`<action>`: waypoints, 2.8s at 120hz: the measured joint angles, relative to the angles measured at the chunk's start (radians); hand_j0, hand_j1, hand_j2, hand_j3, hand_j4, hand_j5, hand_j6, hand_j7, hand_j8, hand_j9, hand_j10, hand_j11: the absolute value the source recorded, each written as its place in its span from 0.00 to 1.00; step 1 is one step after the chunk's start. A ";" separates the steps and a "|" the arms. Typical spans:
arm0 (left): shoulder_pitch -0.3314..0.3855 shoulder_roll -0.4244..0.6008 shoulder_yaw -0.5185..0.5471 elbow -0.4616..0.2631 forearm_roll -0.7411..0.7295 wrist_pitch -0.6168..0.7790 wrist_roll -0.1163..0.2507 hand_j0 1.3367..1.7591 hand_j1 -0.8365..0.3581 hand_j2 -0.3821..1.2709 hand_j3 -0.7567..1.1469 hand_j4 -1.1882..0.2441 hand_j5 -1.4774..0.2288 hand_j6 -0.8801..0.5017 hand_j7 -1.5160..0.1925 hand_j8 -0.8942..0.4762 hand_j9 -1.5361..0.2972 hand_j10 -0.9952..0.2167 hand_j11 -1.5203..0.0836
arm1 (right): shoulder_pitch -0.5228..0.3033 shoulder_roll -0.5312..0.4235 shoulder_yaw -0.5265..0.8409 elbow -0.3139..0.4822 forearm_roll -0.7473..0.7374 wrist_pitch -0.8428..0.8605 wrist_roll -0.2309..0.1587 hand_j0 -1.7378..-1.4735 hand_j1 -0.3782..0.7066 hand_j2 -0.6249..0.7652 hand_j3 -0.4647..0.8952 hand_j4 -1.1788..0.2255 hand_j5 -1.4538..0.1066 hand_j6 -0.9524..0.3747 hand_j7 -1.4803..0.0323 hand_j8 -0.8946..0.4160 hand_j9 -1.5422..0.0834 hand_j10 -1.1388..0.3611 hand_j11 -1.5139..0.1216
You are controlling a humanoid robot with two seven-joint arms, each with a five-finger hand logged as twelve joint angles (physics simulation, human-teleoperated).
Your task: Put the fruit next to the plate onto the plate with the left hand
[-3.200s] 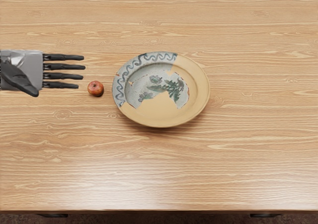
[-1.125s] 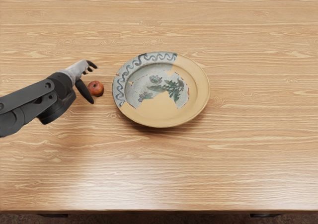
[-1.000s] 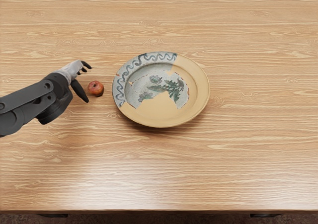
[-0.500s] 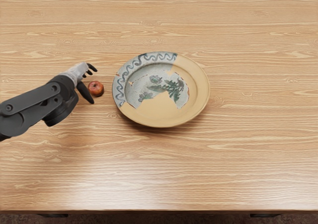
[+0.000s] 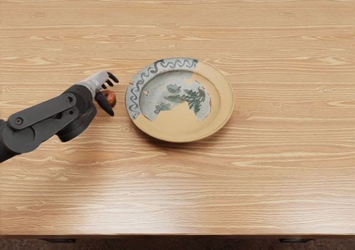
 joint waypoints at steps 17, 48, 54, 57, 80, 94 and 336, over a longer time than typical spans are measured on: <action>0.002 0.000 0.000 0.006 0.000 0.000 0.000 0.76 0.66 0.27 0.40 0.59 0.61 0.39 0.63 0.41 0.60 0.54 0.68 | 0.000 0.000 0.000 0.000 0.000 0.000 0.000 0.30 0.03 0.45 0.34 0.84 0.93 0.72 0.98 0.68 0.95 0.76 0.93; 0.003 -0.003 0.000 0.032 0.000 0.001 0.000 0.71 0.64 0.24 0.50 0.59 0.60 0.38 0.63 0.40 0.59 0.53 0.67 | 0.000 0.000 0.000 -0.001 0.000 0.000 0.000 0.30 0.03 0.45 0.34 0.84 0.93 0.72 0.98 0.68 0.95 0.76 0.93; 0.003 -0.003 0.003 0.033 0.000 0.001 -0.001 0.69 0.63 0.23 0.56 0.58 0.60 0.38 0.62 0.39 0.59 0.53 0.66 | 0.000 0.000 -0.001 -0.001 0.000 0.000 0.000 0.30 0.03 0.45 0.34 0.84 0.93 0.72 0.98 0.68 0.95 0.76 0.93; 0.003 -0.003 0.005 0.034 0.000 0.001 -0.001 0.68 0.62 0.23 0.58 0.57 0.59 0.37 0.61 0.39 0.58 0.52 0.66 | 0.000 0.000 -0.001 -0.001 0.000 0.000 0.000 0.30 0.03 0.45 0.34 0.84 0.93 0.72 0.98 0.68 0.95 0.76 0.93; 0.000 -0.011 0.012 0.036 0.000 0.019 0.000 0.75 0.60 0.24 0.61 0.56 0.57 0.35 0.59 0.37 0.56 0.50 0.63 | 0.000 0.000 0.000 -0.002 0.000 0.000 0.000 0.30 0.03 0.45 0.34 0.84 0.93 0.72 0.98 0.68 0.95 0.76 0.93; 0.000 -0.011 0.013 0.033 -0.001 0.029 0.000 0.75 0.58 0.27 0.53 0.54 0.56 0.34 0.58 0.35 0.55 0.48 0.62 | 0.000 0.000 0.000 -0.002 0.000 0.000 0.000 0.30 0.03 0.45 0.34 0.84 0.93 0.72 0.98 0.68 0.95 0.76 0.93; -0.038 0.175 -0.073 -0.368 -0.028 0.034 0.000 0.75 0.42 0.46 0.40 0.34 0.30 0.36 0.33 0.34 0.32 0.23 0.36 | 0.020 0.000 0.002 0.001 0.001 0.000 0.000 0.30 0.03 0.45 0.34 0.84 0.93 0.72 0.98 0.68 0.95 0.76 0.93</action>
